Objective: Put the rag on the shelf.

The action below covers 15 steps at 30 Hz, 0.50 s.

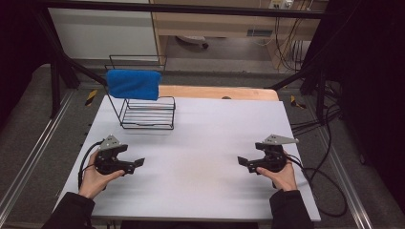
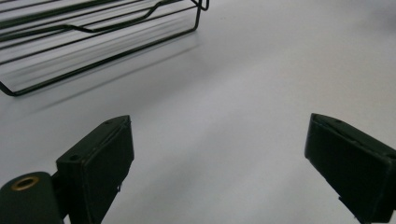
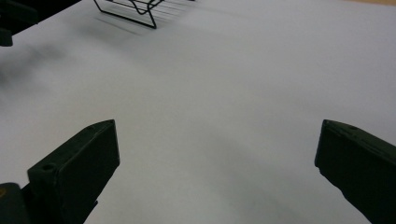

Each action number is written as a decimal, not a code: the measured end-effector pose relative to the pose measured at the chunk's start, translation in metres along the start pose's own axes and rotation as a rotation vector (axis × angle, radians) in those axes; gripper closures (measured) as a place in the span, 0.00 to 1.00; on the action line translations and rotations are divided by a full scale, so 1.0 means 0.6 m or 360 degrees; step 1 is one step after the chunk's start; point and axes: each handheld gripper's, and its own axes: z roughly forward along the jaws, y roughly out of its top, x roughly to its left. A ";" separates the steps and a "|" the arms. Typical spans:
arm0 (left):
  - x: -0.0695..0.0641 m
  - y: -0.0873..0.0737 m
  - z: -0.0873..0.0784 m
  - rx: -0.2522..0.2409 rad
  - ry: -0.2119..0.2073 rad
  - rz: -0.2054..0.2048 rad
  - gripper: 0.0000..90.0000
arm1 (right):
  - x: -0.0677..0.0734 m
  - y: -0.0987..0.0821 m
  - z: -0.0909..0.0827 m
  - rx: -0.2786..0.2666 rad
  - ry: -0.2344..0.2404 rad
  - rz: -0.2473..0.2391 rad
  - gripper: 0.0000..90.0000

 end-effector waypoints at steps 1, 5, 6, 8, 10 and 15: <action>-0.001 -0.004 0.000 -0.0002 -0.0004 0.0001 0.09 | -0.005 -0.009 -0.004 -0.0009 -0.0007 0.0014 0.01; -0.004 -0.015 0.002 0.0009 0.0002 0.0027 0.09 | -0.022 -0.043 -0.017 -0.0004 -0.0015 0.0020 0.01; -0.004 -0.017 0.002 0.0007 0.0004 0.0033 0.09 | -0.026 -0.051 -0.020 0.0002 -0.0023 0.0028 0.01; -0.004 -0.021 0.003 -0.0008 0.0002 0.0026 0.09 | -0.032 -0.064 -0.023 0.0017 -0.0037 0.0037 0.01; -0.003 -0.026 0.004 -0.0012 0.0008 0.0022 0.09 | -0.036 -0.074 -0.026 0.0004 -0.0036 0.0057 0.01; -0.003 -0.036 0.007 0.0005 0.0001 0.0022 0.09 | -0.038 -0.087 -0.026 0.0030 -0.0048 0.0040 0.01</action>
